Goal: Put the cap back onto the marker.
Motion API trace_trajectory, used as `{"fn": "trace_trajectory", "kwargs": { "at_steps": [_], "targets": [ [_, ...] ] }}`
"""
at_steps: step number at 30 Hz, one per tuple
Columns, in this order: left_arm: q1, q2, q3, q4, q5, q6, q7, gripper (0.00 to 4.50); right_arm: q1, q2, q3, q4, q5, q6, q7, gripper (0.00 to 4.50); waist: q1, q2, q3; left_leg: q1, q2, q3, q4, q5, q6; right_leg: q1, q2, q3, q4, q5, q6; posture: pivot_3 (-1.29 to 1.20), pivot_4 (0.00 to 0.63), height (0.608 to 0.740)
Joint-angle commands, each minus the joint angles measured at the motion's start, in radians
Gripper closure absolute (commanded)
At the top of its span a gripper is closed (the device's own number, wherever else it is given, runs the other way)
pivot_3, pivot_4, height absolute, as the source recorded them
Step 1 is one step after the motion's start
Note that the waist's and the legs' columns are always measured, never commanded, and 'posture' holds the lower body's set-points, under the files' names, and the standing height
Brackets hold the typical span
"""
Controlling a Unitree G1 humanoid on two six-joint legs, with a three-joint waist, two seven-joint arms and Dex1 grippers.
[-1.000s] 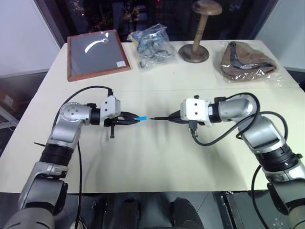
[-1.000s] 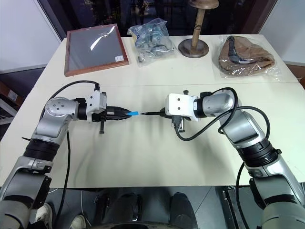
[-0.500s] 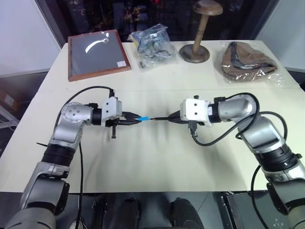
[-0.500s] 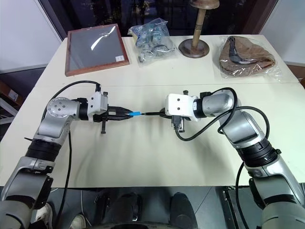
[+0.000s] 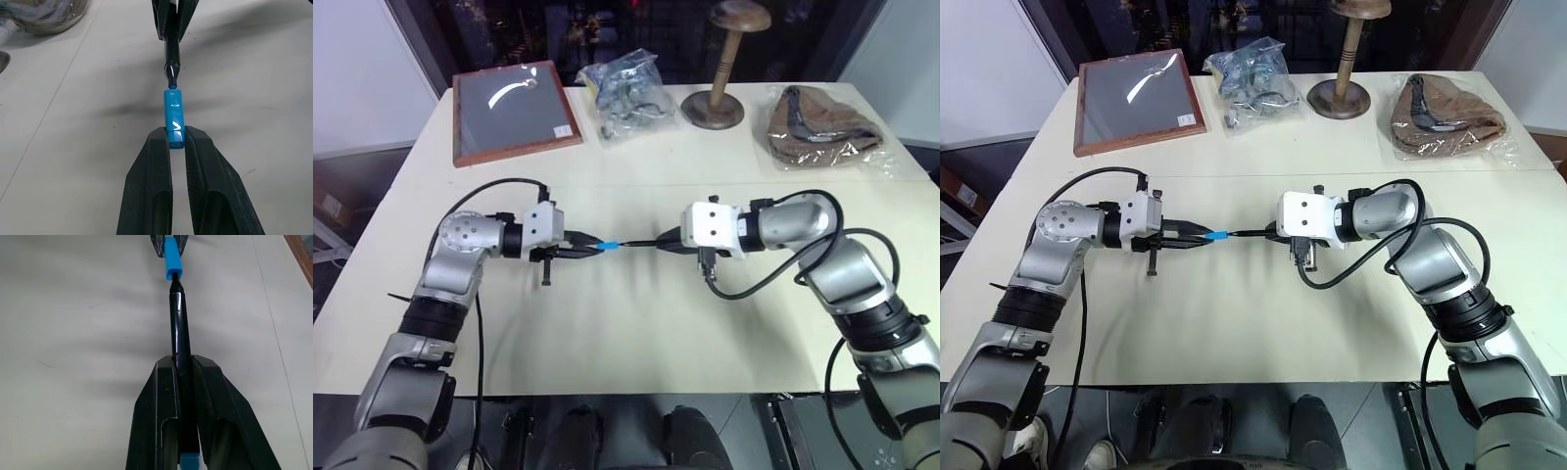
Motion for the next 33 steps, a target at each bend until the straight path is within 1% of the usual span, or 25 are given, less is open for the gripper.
{"fn": "trace_trajectory", "kwargs": {
  "at_steps": [1,11,33],
  "targets": [
    [-0.003,-0.007,0.003,-0.001,0.002,-0.035,0.003,4.44,-0.029,0.01,-0.014,-0.021,0.009,0.005,0.001,4.5,0.0,0.0,0.0,0.0,0.0,0.0,0.0,0.0,0.0,0.0,0.0,0.0,0.0,0.0,0.0,0.0,0.15,0.74],
    [-0.008,-0.017,0.0,0.019,0.012,-0.085,0.005,4.44,-0.03,0.025,-0.007,-0.031,0.007,0.022,-0.002,4.5,0.0,0.0,0.0,0.0,0.0,0.0,0.0,0.0,0.0,0.0,0.0,0.0,0.0,0.0,0.0,0.0,0.15,0.74],
    [-0.019,-0.024,-0.003,0.025,0.022,-0.122,0.001,4.44,-0.008,0.039,0.022,-0.097,0.017,0.063,0.019,4.5,0.0,0.0,0.0,0.0,0.0,0.0,0.0,0.0,0.0,0.0,0.0,0.0,0.0,0.0,0.0,0.0,0.15,0.74]
  ]
}}
